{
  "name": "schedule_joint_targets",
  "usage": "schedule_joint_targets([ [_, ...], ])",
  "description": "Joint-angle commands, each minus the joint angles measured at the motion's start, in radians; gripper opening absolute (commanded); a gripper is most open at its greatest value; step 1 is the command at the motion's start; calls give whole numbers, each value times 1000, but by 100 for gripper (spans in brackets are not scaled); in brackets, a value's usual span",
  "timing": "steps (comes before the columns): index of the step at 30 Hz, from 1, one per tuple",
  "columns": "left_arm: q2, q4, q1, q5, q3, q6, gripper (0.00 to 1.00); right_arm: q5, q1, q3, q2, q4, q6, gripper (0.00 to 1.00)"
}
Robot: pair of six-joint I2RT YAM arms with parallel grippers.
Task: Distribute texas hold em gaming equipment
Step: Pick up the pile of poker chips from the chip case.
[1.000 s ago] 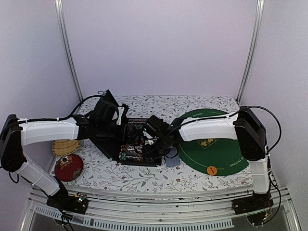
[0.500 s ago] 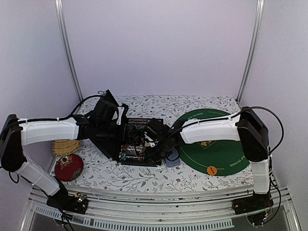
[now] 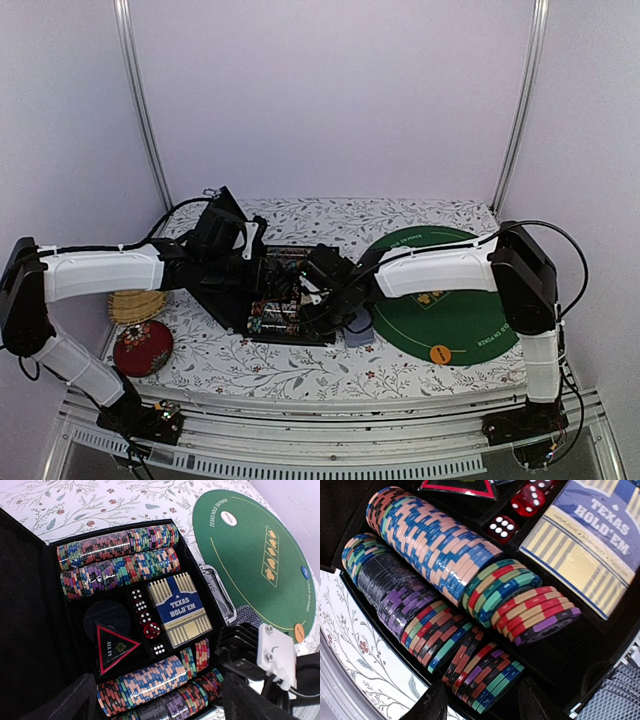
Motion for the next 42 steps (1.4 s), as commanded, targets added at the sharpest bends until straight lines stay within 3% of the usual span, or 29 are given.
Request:
schedule_joint_targets([
  [1,8,10,18,7,6,20,89,24,-27,17,55,30,3,53],
  [7,10,13,21,13,5,22,89,59,-28,50,85,19,5,54],
  [16,-20,48,26,0,-37,11,89,220,-27,-9,16,-1,61,38],
  [24,-16,40,30,17,-34,28,89,191,-25,16,54,19,77,49],
  [31,-26,49,36,21,-48,36,89,285,-25,50,44,22,75,49],
  [34,-28,49,38,23,-48,37,89,305,-24,11,6,53,88,43],
  [42,-22,56,46,31,-47,39,89,210,-24,-3,28,102,78,43],
])
